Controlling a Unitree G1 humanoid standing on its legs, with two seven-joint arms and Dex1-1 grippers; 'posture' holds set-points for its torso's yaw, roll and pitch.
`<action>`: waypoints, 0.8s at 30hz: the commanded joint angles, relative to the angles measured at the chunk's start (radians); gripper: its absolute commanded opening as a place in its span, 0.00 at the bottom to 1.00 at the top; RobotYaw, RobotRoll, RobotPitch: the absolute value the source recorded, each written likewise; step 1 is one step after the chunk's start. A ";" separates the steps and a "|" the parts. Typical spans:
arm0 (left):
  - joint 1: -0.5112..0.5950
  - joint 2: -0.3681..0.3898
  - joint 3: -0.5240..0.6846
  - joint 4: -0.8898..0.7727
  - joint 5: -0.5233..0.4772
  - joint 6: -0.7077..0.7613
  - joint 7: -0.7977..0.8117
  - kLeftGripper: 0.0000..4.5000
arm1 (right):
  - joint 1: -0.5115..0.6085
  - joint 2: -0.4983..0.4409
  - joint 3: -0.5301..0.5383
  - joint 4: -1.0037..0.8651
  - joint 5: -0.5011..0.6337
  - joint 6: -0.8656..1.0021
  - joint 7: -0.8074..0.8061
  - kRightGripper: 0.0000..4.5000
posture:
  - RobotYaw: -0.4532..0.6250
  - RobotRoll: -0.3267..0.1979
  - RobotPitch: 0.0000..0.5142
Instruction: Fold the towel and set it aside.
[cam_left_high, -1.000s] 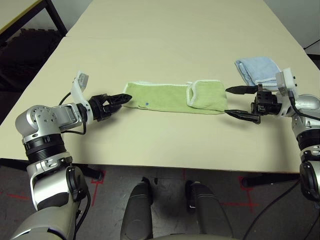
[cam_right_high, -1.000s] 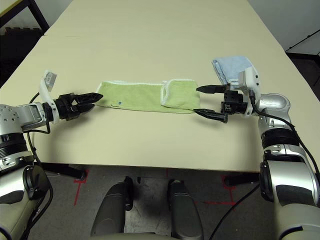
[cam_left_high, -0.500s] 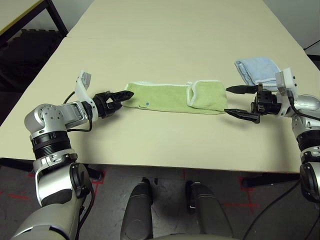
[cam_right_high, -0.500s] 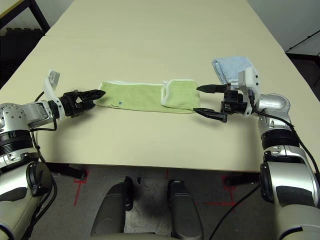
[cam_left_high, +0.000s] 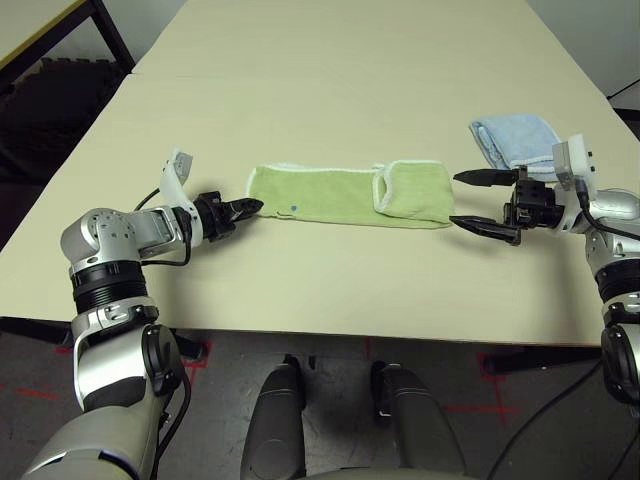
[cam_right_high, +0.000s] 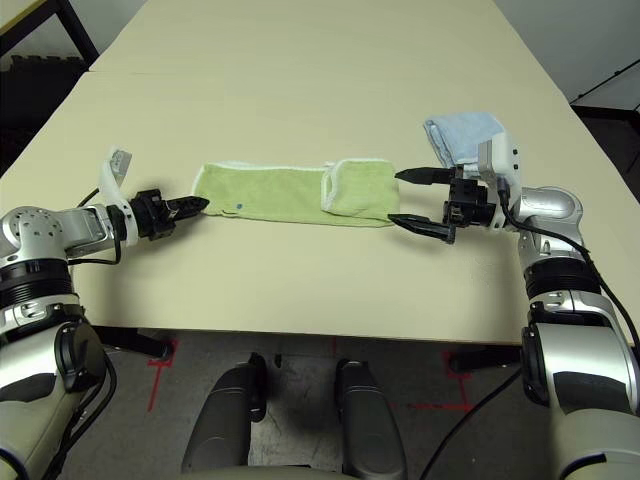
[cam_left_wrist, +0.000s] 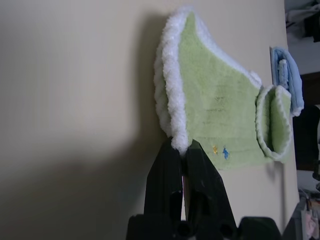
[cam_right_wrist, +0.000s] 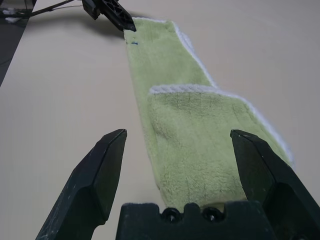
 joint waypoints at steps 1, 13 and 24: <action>0.017 0.058 0.002 0.003 -0.001 0.003 -0.012 0.00 | 0.017 -0.010 -0.007 -0.012 -0.012 -0.008 -0.002 1.00 | 0.46 0.62 0.37; 0.120 0.212 0.018 -0.068 -0.028 0.026 -0.067 0.00 | 0.011 0.005 0.000 -0.003 -0.019 -0.006 0.004 1.00 | 0.48 0.62 0.36; 0.050 0.219 -0.033 -0.100 -0.049 0.015 -0.105 0.00 | 0.013 0.007 0.005 -0.010 -0.027 0.015 0.016 1.00 | 0.48 0.62 0.35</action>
